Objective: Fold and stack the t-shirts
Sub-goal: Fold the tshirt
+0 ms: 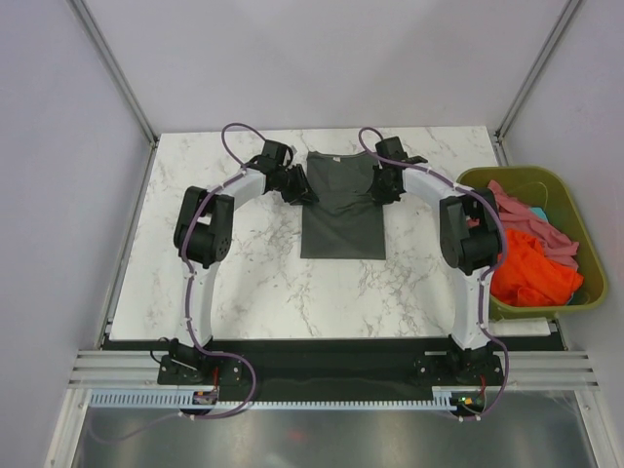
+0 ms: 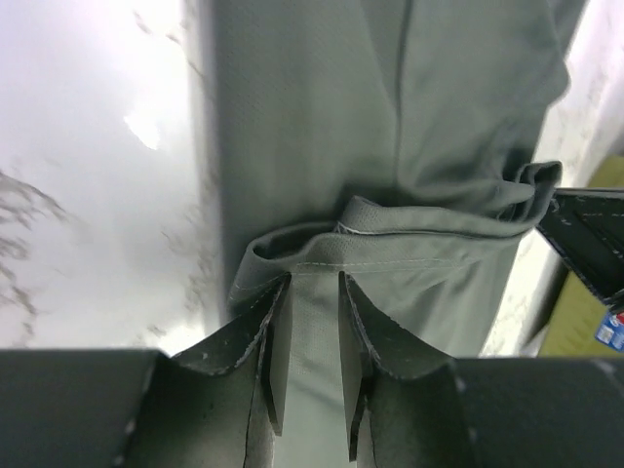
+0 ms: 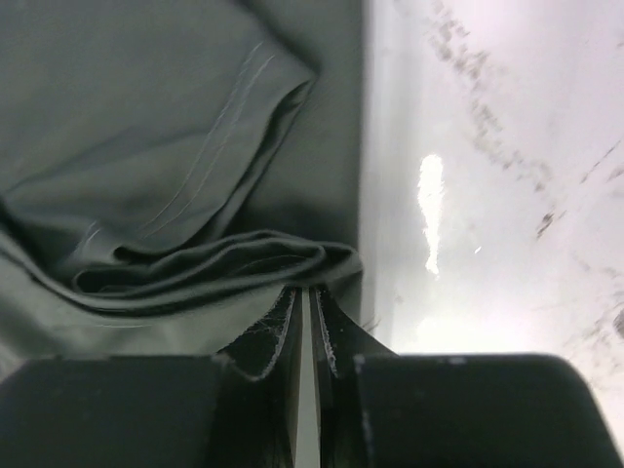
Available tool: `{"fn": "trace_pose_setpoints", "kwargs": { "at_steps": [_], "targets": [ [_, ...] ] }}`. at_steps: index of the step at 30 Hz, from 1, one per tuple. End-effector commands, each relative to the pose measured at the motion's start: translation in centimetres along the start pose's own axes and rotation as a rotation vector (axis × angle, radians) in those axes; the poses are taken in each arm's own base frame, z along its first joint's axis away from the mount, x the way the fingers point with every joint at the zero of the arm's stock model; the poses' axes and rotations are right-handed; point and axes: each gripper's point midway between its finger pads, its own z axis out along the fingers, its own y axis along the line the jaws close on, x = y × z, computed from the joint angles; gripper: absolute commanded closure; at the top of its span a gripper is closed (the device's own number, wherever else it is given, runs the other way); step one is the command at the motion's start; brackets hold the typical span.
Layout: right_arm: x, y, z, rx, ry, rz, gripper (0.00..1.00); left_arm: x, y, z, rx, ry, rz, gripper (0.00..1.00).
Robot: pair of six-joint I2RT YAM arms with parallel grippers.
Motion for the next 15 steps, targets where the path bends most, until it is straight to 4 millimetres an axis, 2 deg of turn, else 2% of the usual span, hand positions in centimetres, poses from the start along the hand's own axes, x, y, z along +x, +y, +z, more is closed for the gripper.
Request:
{"fn": "trace_pose_setpoints", "kwargs": {
  "at_steps": [1,5,8,11,13,15],
  "targets": [
    [-3.1,-0.8,0.5,0.020,-0.078,0.038,0.86,-2.5,0.3,0.4,-0.025,-0.072,0.059,0.67],
    [-3.4,-1.7,0.7,0.028,-0.084,0.052,0.85,-2.5,2.2,1.0,-0.090,-0.087,0.050,0.67],
    [-3.3,-2.1,1.1,0.035,-0.076,0.054,0.86,-2.4,2.5,1.1,-0.098,-0.086,0.044,0.67],
    [-2.8,-2.3,1.3,0.035,-0.065,0.058,0.87,-2.5,1.6,0.8,-0.069,-0.081,0.049,0.66],
    [-3.1,-2.2,0.7,0.030,-0.074,0.064,0.87,-2.9,0.1,-0.4,-0.037,-0.093,0.057,0.63],
    [-3.7,-2.1,-0.8,0.026,-0.092,0.068,0.86,-3.1,-1.5,-1.4,0.011,-0.091,0.071,0.60]
  ]
}}
